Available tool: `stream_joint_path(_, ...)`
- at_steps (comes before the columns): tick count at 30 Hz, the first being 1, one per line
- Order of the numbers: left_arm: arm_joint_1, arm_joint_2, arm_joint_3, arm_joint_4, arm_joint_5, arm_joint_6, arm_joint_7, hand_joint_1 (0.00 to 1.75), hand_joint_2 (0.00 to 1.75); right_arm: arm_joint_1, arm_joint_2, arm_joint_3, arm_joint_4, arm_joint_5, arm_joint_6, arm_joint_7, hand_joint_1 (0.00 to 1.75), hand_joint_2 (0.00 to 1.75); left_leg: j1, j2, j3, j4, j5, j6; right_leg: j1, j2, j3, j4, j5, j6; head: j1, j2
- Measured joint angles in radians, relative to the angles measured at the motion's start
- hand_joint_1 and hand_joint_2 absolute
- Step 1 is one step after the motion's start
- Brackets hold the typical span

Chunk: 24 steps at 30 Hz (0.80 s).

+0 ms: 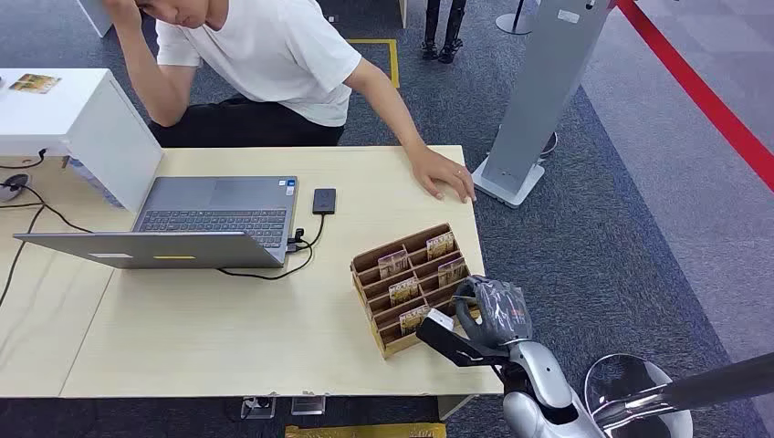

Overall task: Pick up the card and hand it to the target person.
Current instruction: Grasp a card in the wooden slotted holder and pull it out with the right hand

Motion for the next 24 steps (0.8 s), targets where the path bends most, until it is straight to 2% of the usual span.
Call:
stream_joint_path(9, 0.0, 0.0, -0.001, 0.0, 0.003, 0.0, -0.01, 0.0, 1.75, -0.008, 0.003, 0.0, 0.009, -0.028, -0.012, -0.019, 1.75, 1.75, 0.0, 0.0, 0.0, 0.0, 0.0, 0.0, 0.0, 0.0, 0.0, 0.0, 0.0, 0.0, 0.0, 0.0)
stream_joint_path(12, 0.0, 0.0, -0.002, 0.0, 0.011, 0.013, -0.004, 0.0, 1.75, -0.007, 0.006, -0.001, 0.014, -0.052, -0.039, -0.053, 1.75, 1.75, 0.0, 0.0, 0.0, 0.0, 0.0, 0.0, 0.0, 0.0, 0.0, 0.0, 0.0, 0.0, 0.0, 0.0)
stream_joint_path(19, 0.0, 0.0, -0.001, 0.0, 0.021, 0.025, 0.002, 0.0, 1.75, 0.008, 0.013, -0.001, 0.012, -0.087, -0.232, -0.204, 1.75, 1.75, 0.0, 0.0, -0.001, 0.0, 0.0, 0.0, 0.0, 0.0, -0.001, 0.0, 0.0, 0.0, -0.001, 0.0)
stream_joint_path(24, 0.0, 0.0, 0.001, 0.0, 0.022, 0.03, 0.003, 0.0, 1.75, 0.014, 0.02, 0.0, -0.013, -0.14, -0.311, -0.277, 1.75, 1.75, 0.0, 0.0, -0.001, 0.0, 0.0, 0.0, 0.0, 0.0, -0.001, 0.0, 0.0, 0.0, 0.0, 0.0)
